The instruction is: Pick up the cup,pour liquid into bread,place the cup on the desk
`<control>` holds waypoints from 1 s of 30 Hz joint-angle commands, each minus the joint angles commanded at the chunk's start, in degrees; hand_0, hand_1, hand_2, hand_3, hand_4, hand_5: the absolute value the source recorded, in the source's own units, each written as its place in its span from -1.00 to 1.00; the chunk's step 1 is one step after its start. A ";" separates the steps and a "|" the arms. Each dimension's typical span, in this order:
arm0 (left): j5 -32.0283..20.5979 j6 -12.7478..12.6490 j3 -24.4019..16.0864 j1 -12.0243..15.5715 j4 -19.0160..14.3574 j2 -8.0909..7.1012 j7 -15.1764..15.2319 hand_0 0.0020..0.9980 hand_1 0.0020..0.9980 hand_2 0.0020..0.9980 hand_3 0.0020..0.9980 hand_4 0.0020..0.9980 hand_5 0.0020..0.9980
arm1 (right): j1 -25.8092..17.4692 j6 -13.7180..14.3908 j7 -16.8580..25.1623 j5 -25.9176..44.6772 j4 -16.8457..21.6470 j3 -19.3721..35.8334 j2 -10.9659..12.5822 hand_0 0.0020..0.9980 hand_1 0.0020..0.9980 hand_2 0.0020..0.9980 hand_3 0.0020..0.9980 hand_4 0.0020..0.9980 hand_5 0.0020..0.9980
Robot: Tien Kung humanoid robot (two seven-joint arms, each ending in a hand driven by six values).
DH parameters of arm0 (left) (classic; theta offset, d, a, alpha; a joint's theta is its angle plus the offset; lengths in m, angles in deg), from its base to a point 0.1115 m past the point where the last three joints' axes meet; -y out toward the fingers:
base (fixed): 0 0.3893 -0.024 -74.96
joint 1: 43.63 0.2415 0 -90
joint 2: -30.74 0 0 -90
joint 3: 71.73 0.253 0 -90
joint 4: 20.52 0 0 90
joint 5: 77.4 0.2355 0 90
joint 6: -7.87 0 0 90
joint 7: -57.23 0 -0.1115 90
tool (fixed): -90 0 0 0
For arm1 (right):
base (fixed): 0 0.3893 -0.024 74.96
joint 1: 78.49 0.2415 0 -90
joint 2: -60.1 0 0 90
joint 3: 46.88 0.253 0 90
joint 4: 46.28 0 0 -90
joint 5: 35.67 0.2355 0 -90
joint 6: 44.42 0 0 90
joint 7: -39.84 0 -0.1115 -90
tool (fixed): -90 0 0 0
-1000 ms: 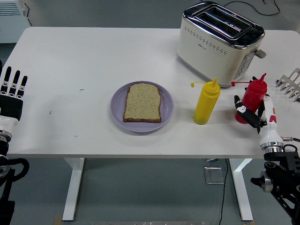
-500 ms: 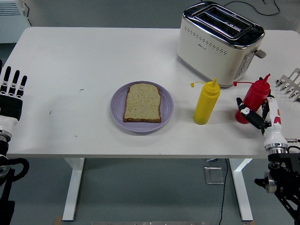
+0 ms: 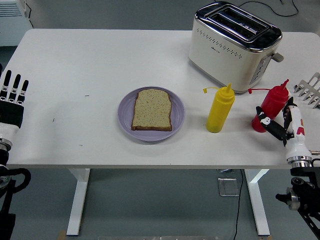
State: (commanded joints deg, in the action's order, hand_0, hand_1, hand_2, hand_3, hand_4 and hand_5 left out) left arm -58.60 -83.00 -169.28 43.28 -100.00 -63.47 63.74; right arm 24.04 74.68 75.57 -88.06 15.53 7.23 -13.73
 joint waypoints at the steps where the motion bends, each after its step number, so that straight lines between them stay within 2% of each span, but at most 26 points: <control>1: 0.01 0.01 0.02 -0.02 0.00 0.00 0.00 0.60 0.61 0.68 0.50 0.07 1.00 | -0.24 -0.14 -0.14 -0.26 0.39 0.10 0.07 1.00 0.79 1.00 1.00 0.61 -0.70; 12: 0.14 -0.05 0.10 -0.11 0.02 -0.08 0.01 0.60 0.61 0.68 0.50 0.07 1.00 | -3.84 -0.59 -0.95 -2.09 5.29 3.10 0.74 1.00 0.80 1.00 1.00 0.62 -0.69; 30: 0.23 -0.04 0.57 -0.11 0.03 -0.20 0.01 0.60 0.61 0.68 0.50 0.07 1.00 | -9.55 0.01 -1.19 -3.23 9.81 6.79 1.91 1.00 0.79 1.00 1.00 0.64 -0.68</control>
State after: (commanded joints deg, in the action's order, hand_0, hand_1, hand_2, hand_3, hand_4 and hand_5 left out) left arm -58.37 -83.04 -168.71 43.17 -99.98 -63.67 63.75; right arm 14.49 74.69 74.38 -91.29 25.35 14.02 -11.82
